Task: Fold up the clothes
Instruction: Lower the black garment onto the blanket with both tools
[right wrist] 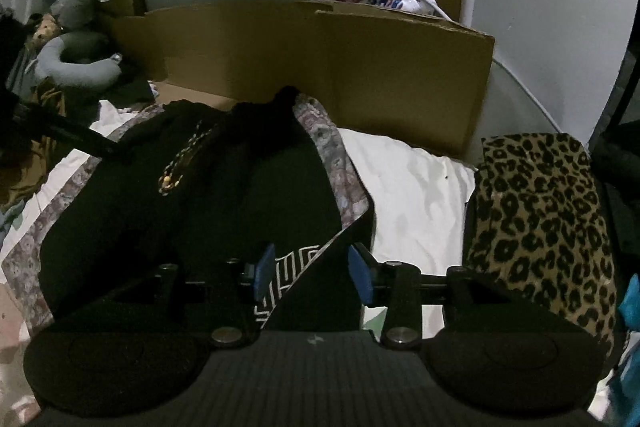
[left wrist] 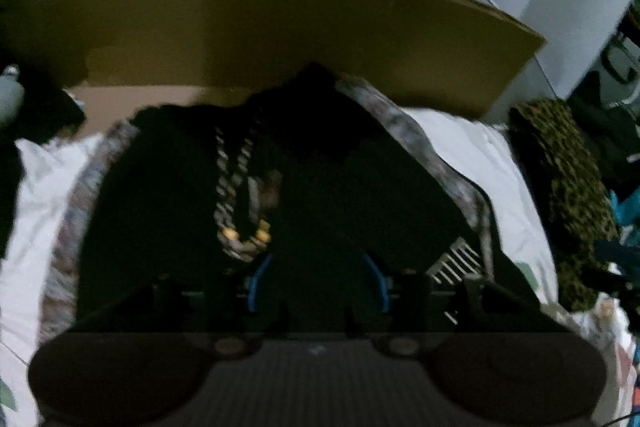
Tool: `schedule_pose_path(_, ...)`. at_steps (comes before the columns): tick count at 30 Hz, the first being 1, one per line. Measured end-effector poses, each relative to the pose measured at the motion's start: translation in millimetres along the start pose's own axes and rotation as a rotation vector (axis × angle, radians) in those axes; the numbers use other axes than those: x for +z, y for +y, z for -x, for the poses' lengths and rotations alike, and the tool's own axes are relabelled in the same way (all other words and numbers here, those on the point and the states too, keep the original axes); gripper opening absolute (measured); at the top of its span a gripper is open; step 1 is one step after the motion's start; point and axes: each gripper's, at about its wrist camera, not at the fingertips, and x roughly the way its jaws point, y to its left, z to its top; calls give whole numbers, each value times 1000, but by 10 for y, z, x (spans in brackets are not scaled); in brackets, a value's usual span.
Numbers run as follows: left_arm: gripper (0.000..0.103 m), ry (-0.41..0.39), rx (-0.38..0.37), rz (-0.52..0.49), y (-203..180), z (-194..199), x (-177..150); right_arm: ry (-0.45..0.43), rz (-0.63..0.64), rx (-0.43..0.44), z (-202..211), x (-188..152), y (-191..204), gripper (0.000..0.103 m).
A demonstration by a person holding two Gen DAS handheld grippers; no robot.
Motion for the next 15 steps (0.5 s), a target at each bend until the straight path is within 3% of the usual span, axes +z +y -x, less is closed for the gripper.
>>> schedule_pose_path(9, 53, 70, -6, -35, -264, -104, -488, 110, -4, 56, -171, -404, 222, 48)
schedule_pose_path(15, 52, 110, -67, 61, -261, -230, -702, 181, -30, 86, -393, -544, 400, 48)
